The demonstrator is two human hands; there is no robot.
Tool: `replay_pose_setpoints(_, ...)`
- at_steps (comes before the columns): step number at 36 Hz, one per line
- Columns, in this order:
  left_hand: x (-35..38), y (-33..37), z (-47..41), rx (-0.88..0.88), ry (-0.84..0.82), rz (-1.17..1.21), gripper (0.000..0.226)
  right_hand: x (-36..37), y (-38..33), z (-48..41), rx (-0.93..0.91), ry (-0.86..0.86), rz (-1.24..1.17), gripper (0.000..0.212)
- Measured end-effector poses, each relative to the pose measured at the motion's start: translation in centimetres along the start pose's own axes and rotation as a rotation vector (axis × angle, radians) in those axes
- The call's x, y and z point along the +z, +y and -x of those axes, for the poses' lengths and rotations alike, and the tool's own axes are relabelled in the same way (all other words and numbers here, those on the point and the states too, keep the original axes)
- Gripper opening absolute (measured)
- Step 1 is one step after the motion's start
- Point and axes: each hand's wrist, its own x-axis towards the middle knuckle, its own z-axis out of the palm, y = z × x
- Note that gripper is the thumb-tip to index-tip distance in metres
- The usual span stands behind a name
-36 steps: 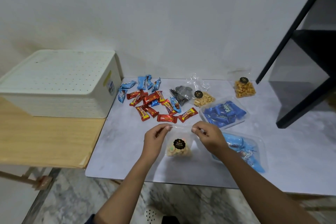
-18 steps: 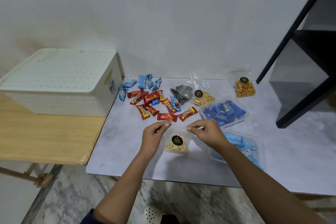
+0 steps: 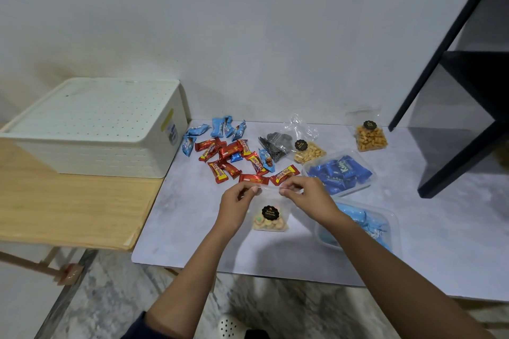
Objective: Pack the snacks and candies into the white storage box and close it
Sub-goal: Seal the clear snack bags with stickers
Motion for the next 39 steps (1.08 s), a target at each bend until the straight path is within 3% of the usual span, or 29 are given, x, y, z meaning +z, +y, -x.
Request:
replay_pose_setpoints(7,0.4,0.9,-0.4,0.038,-0.065,-0.050,0.016,-0.3,-0.7,-0.3,0.024,-0.031,0.231,0.009)
replay_pose_setpoints(12,1.1,1.2,-0.9,0.017,-0.025,-0.152,0.014,-0.3,-1.2,-0.3,0.047,-0.030,0.303,0.009)
replay_pose_setpoints(16,0.9,1.3,-1.0,0.024,0.014,-0.210,0.013,-0.3,-1.6,-0.5,0.035,-0.076,0.218,0.005)
replay_pose_setpoints(20,0.5,1.5,-0.9,0.021,0.009,-0.207,0.012,-0.4,-1.9,-0.7,0.049,-0.104,0.152,0.017)
replay_pose_setpoints(26,-0.4,1.4,-0.6,0.052,0.014,-0.158,0.011,-1.1,-1.9,-0.8,0.045,-0.111,-0.014,0.011)
replay_pose_setpoints(29,-0.2,1.8,-0.3,0.064,0.129,-0.164,0.002,-1.6,-2.0,-0.9,0.042,-0.111,0.002,0.012)
replay_pose_setpoints(33,0.5,2.2,0.3,-0.015,0.259,-0.125,0.022,-1.7,-2.1,-1.0,0.052,-0.067,0.006,0.009)
replay_pose_setpoints(39,1.8,1.7,1.2,-0.150,0.161,-0.009,0.029,-1.5,-2.2,-0.7,0.044,-0.099,0.021,0.006)
